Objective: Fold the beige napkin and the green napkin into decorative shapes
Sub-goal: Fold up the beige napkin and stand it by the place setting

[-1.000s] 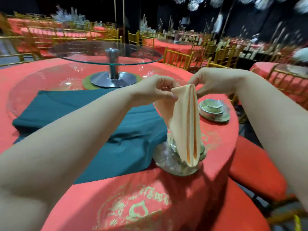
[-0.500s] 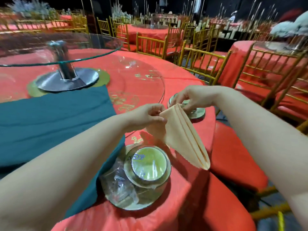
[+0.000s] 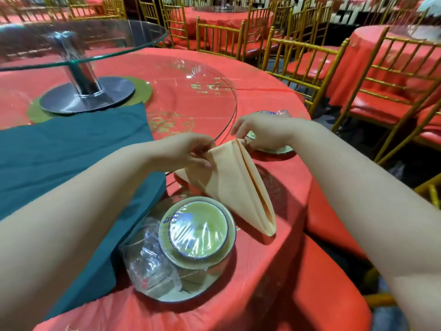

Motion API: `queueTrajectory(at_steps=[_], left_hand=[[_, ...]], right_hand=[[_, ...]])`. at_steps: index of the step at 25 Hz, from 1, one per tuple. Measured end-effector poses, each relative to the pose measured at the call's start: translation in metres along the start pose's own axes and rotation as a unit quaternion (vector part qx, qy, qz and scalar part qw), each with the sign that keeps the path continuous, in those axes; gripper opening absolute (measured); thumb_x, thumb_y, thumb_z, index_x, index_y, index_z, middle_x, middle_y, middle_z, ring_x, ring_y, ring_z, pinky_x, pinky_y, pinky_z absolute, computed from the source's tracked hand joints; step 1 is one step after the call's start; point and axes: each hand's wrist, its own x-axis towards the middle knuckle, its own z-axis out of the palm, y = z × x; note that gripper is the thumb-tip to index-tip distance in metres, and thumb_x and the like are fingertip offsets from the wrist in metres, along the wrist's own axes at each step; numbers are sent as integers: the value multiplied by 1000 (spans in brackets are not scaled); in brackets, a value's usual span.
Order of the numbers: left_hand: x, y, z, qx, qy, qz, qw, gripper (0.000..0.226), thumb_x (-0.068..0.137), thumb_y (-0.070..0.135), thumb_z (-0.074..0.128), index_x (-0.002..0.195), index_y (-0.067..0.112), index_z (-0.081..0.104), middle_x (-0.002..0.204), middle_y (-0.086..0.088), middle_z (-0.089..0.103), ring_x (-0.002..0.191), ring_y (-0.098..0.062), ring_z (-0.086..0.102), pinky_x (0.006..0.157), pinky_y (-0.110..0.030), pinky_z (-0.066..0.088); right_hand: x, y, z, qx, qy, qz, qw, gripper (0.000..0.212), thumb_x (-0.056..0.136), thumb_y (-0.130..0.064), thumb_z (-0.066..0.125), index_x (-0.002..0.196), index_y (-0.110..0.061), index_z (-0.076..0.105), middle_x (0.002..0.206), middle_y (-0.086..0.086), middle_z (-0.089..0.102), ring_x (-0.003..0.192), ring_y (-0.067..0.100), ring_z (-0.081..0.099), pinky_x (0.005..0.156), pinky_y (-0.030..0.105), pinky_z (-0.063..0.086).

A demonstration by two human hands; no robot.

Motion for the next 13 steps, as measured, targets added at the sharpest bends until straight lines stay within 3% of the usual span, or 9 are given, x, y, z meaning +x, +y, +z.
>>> queueTrajectory(at_steps=[3,7,13], left_hand=[[-1,0,3,10,-13,-5,1000,16,80,5,68,81,13,54,75,0,54,69,-8,48,64,-24,41],[-2,-2,6,33,2,4,999,15,79,6,68,86,5,55,77,-11,55,71,-13,48,65,-33,41],[0,3,15,59,34,3,998,22,75,10,69,83,0,51,76,-10,51,70,-16,42,63,-32,36]], right_hand=[[4,2,-1,-12,11,8,1000,20,81,-9,66,93,-25,67,127,-7,51,117,16,46,100,34,36],[1,0,5,-5,15,13,1000,23,84,-6,59,93,-26,66,123,-10,50,113,14,46,91,34,37],[-8,5,14,63,40,16,997,23,87,-5,55,97,-22,67,123,-5,52,107,9,46,89,20,32]])
